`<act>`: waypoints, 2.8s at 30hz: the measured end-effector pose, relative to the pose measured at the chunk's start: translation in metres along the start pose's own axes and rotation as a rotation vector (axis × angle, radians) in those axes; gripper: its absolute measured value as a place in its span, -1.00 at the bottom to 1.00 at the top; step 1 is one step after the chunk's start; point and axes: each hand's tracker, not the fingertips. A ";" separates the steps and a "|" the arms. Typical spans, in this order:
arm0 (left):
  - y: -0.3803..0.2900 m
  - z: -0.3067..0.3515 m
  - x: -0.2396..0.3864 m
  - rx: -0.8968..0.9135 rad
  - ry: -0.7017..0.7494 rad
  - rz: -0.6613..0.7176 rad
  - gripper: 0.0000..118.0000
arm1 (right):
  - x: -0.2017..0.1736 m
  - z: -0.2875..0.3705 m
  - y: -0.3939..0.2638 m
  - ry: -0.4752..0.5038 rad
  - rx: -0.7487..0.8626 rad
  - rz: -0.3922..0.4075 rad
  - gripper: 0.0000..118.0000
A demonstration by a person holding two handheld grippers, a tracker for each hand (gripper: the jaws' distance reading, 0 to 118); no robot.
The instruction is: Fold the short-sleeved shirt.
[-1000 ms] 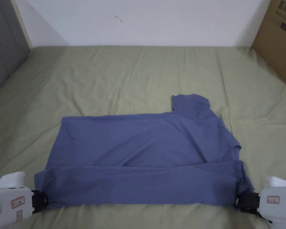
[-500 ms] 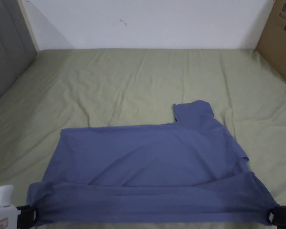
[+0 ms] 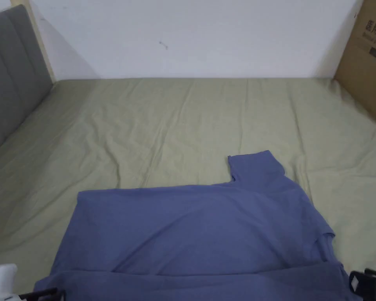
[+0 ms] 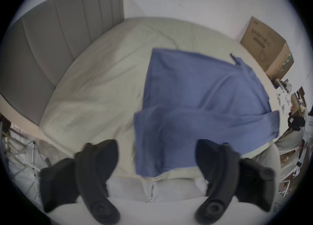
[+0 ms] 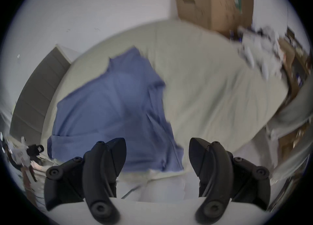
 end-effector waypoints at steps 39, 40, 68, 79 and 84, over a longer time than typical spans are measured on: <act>0.200 -0.216 -0.011 -0.023 -0.015 0.110 0.71 | -0.050 -0.318 0.206 0.000 -0.319 0.084 -0.95; 0.205 -0.226 -0.011 -0.052 -0.015 0.112 0.71 | -0.049 -0.316 0.206 0.001 -0.318 0.082 -0.95; 0.134 -0.038 -0.016 0.032 -0.049 -0.071 -0.95 | 0.006 -0.099 0.148 0.168 -0.167 0.109 -0.95; -0.009 -0.053 -0.028 -0.174 0.004 -0.025 -0.78 | 0.048 -0.082 -0.037 0.164 -0.361 -0.043 -0.93; -0.011 -0.051 -0.038 -0.174 0.056 0.031 0.73 | 0.027 -0.071 -0.046 0.111 -0.287 -0.025 0.04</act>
